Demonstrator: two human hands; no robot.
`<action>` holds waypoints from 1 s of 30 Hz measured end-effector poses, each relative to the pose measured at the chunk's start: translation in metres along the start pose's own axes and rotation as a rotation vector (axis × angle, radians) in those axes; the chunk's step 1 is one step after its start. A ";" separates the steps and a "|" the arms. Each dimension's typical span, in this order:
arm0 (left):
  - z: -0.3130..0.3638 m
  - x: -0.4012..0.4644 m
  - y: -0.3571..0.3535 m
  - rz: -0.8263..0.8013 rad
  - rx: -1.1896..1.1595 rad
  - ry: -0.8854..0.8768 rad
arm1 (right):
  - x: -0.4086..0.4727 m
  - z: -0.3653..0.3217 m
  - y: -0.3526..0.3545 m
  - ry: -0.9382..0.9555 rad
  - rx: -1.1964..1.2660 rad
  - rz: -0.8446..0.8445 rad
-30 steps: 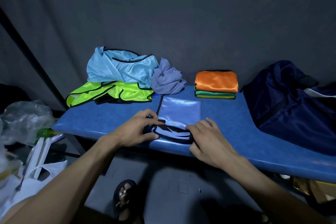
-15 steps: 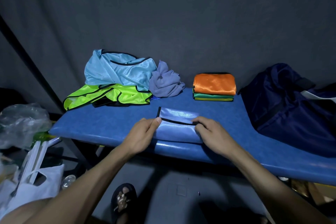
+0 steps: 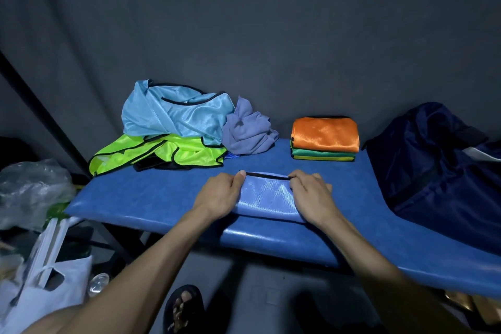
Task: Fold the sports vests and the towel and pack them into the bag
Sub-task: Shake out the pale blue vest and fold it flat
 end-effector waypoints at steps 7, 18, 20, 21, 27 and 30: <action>0.005 0.016 -0.006 0.003 0.126 0.010 | 0.011 0.015 -0.010 0.073 -0.070 0.085; -0.008 0.041 0.016 -0.029 0.024 -0.314 | 0.019 0.014 -0.006 0.197 -0.139 0.182; -0.004 0.046 0.013 -0.037 0.033 -0.316 | 0.021 0.013 -0.007 0.168 -0.126 0.172; -0.002 0.047 0.012 -0.043 0.033 -0.293 | 0.022 0.013 -0.008 0.147 -0.113 0.164; 0.000 0.061 0.009 -0.207 -0.141 -0.046 | 0.030 0.011 -0.013 -0.044 -0.013 0.088; 0.003 0.066 0.012 -0.305 -0.280 0.044 | 0.034 0.009 -0.016 -0.120 0.023 0.055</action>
Point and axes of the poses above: each hand's wrist, its own x-axis towards the middle knuckle, its own y-axis out of the back of the hand, z = x × y, the point moved 2 cm from there along x, towards the middle knuckle, and after that the axes turned 5 degrees about z, right-handed, at the moved point
